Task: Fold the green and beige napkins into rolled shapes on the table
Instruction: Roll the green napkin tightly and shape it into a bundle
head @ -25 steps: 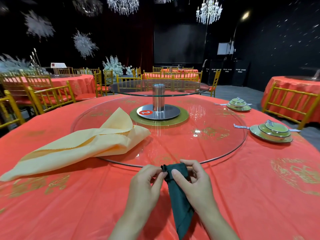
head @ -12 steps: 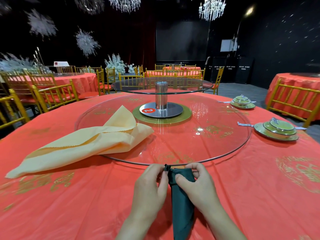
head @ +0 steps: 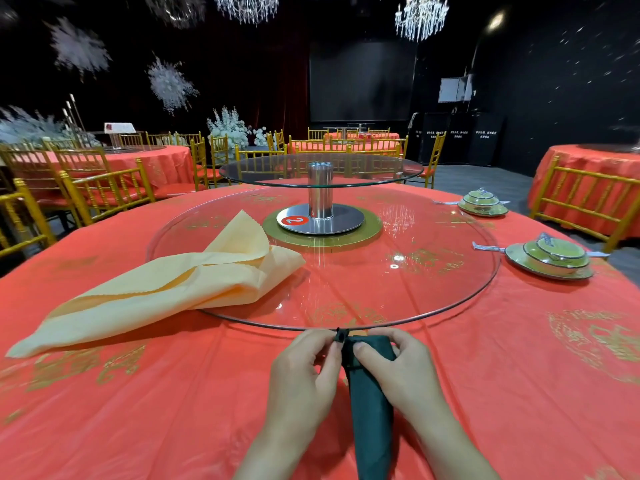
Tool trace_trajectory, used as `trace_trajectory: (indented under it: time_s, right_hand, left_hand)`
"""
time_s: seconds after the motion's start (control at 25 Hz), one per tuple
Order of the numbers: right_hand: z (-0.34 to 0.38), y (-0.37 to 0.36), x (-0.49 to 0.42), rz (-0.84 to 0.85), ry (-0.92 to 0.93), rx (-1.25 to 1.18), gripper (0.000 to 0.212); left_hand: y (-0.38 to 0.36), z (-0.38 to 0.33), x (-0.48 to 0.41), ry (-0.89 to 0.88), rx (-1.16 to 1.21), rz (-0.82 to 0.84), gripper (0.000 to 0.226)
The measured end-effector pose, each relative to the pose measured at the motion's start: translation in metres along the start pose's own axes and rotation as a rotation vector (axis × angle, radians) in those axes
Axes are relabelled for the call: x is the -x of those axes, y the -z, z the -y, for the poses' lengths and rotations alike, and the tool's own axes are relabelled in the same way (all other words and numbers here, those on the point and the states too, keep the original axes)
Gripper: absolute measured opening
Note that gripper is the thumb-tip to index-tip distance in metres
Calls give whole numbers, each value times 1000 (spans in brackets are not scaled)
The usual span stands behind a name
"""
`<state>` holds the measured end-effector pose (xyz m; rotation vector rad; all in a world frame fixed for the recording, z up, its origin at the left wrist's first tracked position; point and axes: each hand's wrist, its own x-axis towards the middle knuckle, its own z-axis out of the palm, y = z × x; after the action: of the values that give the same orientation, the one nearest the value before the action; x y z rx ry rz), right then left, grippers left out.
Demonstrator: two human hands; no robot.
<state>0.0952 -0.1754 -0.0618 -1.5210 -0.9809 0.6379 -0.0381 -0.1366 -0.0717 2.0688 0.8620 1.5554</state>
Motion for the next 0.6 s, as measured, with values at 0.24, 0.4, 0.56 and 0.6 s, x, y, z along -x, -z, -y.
trace_trajectory:
  time_s: [0.24,0.4,0.56,0.6]
  right_hand:
    - [0,2,-3,-14,30,-55,19]
    - [3,3,-5,-10,18,-114,18]
    - [0,2,-5,-5,15,-132,18]
    - [0,1,-4,2,23,-128,19]
  left_hand:
    - [-4,-3,0,31,118,-10,18]
    - [-6,-9,0,59,156,15,19]
    - [-7,-12,-4,321,387,20,16]
    - [-6,-11,-6,414,448,8,18]
